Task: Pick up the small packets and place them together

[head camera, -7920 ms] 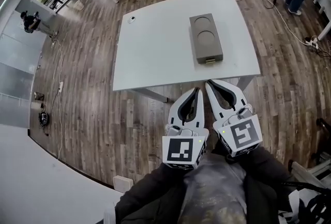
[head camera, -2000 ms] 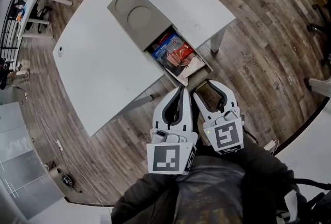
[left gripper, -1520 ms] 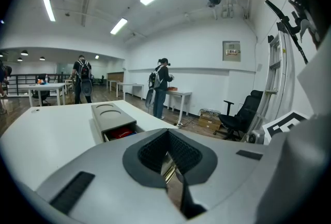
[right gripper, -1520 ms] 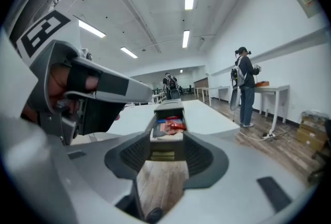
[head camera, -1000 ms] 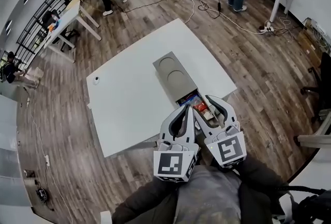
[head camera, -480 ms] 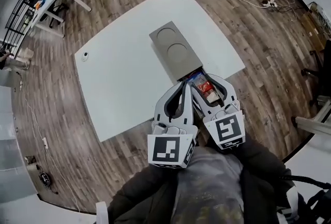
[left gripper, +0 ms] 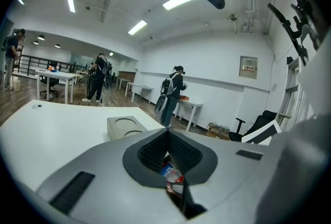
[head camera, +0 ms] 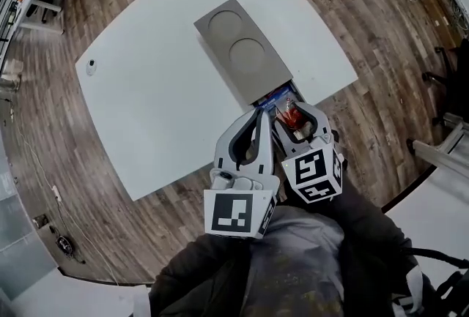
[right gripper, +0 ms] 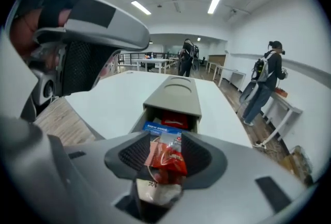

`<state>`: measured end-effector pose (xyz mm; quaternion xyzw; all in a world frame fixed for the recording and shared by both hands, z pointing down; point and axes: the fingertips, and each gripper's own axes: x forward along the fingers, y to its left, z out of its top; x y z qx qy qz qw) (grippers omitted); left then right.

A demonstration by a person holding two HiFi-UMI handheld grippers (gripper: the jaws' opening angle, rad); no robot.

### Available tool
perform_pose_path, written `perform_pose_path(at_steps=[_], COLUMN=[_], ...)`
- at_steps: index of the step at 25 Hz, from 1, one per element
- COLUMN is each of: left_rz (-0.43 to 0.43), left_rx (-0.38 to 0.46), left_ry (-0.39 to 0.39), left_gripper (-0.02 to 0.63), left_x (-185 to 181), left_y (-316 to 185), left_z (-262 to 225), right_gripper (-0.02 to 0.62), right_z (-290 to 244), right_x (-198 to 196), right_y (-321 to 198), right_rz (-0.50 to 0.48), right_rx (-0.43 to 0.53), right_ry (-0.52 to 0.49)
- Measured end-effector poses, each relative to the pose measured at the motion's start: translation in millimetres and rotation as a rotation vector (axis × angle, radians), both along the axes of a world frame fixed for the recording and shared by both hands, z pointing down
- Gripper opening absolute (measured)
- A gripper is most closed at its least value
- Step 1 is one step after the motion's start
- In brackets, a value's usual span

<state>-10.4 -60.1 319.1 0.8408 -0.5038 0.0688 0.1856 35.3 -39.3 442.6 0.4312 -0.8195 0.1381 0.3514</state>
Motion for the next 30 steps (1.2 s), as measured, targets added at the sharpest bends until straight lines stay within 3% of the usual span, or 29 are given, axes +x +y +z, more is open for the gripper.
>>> perform_pose_path(at_steps=[7, 11, 14, 21, 30], left_rz=[0.019, 0.035, 0.03, 0.007, -0.041], left_rx=[-0.031, -0.038, -0.017, 0.023, 0.146], left_ry=[0.031, 0.045, 0.046, 0.021, -0.03], left_gripper=[0.003, 0.003, 0.003, 0.003, 0.003], left_x=[-12.8, -10.4, -8.5, -4.7, 18.7], left_y=[-18.0, -21.3, -22.2, 2.2, 69.4], left_z=[12.0, 13.8, 10.1, -7.0, -59.8], right_gripper=[0.185, 0.114, 0.02, 0.018, 0.02], right_z=[24.1, 27.0, 22.3, -17.5, -91.7], right_x=[-2.2, 3.2, 11.7, 11.5, 12.8], right_y=[0.1, -3.4, -8.4, -6.4, 27.2], right_rz=[-0.001, 0.003, 0.029, 0.021, -0.056], right_rx=[-0.17, -0.194, -0.165, -0.017, 0.184], right_ry=[0.138, 0.156, 0.144, 0.074, -0.035])
